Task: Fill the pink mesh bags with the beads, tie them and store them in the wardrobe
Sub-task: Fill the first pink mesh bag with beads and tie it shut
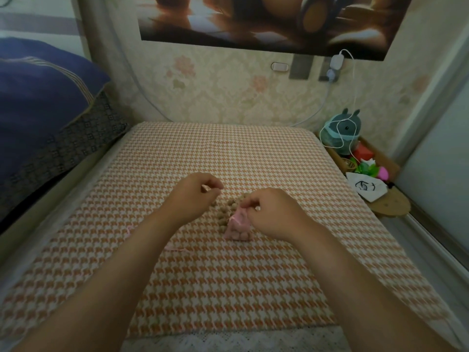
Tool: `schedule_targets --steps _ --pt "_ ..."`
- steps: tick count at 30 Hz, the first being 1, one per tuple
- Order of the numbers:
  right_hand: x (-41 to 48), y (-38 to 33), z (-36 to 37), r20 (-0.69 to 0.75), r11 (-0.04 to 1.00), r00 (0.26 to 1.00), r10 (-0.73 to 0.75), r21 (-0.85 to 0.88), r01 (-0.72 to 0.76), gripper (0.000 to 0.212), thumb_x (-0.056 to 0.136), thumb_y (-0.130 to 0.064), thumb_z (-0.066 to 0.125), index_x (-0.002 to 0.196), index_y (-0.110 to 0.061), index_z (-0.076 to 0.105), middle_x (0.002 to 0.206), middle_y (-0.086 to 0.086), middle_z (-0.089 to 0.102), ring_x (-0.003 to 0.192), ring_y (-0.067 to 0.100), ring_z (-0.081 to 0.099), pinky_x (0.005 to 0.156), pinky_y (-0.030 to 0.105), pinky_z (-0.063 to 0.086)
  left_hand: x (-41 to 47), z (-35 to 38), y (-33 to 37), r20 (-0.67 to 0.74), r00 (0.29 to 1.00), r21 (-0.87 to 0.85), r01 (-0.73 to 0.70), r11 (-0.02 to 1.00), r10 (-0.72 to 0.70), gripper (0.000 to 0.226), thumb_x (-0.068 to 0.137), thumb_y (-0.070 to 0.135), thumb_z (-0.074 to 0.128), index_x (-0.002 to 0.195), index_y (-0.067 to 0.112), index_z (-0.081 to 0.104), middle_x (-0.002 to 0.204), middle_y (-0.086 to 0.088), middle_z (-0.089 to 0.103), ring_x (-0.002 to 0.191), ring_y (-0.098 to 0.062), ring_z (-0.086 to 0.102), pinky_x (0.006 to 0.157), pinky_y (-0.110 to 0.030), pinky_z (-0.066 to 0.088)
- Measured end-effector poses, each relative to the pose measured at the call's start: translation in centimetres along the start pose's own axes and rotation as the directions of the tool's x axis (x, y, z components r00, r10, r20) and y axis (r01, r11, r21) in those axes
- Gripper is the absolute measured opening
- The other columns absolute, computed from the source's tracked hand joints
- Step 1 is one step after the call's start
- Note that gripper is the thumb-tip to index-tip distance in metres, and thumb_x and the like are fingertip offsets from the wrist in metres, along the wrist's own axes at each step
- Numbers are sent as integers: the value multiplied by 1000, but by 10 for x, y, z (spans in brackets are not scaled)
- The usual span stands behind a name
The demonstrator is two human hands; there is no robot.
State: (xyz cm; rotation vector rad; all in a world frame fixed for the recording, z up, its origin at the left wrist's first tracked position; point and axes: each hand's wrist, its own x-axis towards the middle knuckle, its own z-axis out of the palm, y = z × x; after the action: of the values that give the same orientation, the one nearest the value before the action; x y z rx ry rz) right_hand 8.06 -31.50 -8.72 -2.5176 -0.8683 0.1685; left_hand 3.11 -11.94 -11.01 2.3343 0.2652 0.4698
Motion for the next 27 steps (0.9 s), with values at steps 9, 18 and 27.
schedule_targets --steps 9,18,27 --pt "3 0 6 -33 999 999 -30 -12 30 26 94 -26 55 111 -31 75 113 -14 74 90 10 70 82 39 60 9 19 -55 98 995 331 -2 944 -33 30 92 20 62 121 19 67 121 -5 63 111 -22 58 96 -31 44" --pt "4 -1 10 -28 999 999 -37 6 37 26 95 -27 56 113 -29 75 118 -12 71 89 8 68 84 37 59 8 22 -54 71 995 250 49 967 -69 16 91 16 61 105 16 69 100 -3 69 84 -16 60 75 -28 50" --pt "4 1 6 23 999 1000 -20 33 20 30 94 -23 54 117 -29 74 119 -12 72 108 8 64 94 36 54 2 7 22 26 999 -276 -21 961 30 10 82 13 76 91 16 74 76 12 69 67 1 64 64 -15 50"
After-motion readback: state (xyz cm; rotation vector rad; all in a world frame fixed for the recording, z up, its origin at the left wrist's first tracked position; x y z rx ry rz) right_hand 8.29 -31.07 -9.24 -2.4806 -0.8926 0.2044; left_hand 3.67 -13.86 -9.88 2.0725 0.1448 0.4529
